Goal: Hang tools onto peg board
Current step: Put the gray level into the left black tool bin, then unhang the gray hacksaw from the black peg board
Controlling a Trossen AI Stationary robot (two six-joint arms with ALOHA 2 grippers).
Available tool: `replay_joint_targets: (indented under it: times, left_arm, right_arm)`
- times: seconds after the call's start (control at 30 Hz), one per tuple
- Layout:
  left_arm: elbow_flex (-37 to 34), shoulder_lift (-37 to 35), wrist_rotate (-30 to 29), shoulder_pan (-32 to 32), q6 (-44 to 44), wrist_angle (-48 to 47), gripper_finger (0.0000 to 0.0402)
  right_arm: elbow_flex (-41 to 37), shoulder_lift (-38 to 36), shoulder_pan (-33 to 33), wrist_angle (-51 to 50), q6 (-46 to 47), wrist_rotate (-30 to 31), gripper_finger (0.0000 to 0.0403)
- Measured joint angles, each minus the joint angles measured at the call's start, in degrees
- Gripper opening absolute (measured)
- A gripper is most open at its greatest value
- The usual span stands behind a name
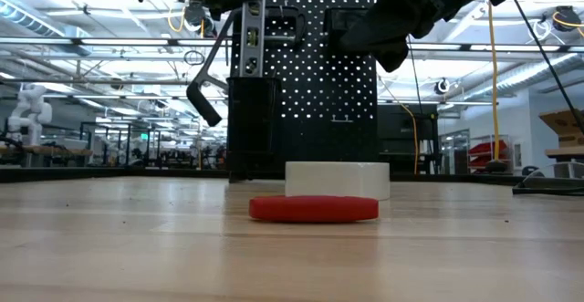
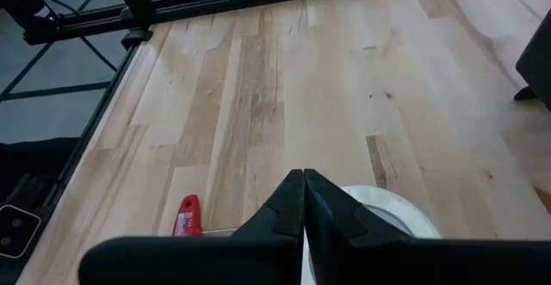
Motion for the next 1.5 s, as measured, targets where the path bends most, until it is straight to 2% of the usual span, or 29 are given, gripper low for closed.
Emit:
replay_joint_targets:
  times: [0.83,1.03,1.13,1.5]
  left_arm:
    - [0.1,4.6,-0.7,0.1,0.0,-2.2,0.0049]
    - [0.1,4.6,-0.7,0.1,-1.0,-1.7,0.0136]
    - [0.1,4.6,-0.7,0.1,-1.4,-1.6,0.0163]
    - [0.1,2.8,-0.7,0.0,-1.2,-1.2,0.0175]
  right_arm:
    - [0.0,0.0,0.0,0.1,0.6,0.0,0.0]
    - [0.0,0.0,0.0,0.1,0.6,0.0,0.0]
    - [0.0,0.0,0.0,0.1,0.6,0.0,0.0]
    - [0.0,0.0,0.0,0.0,0.4,0.0,0.0]
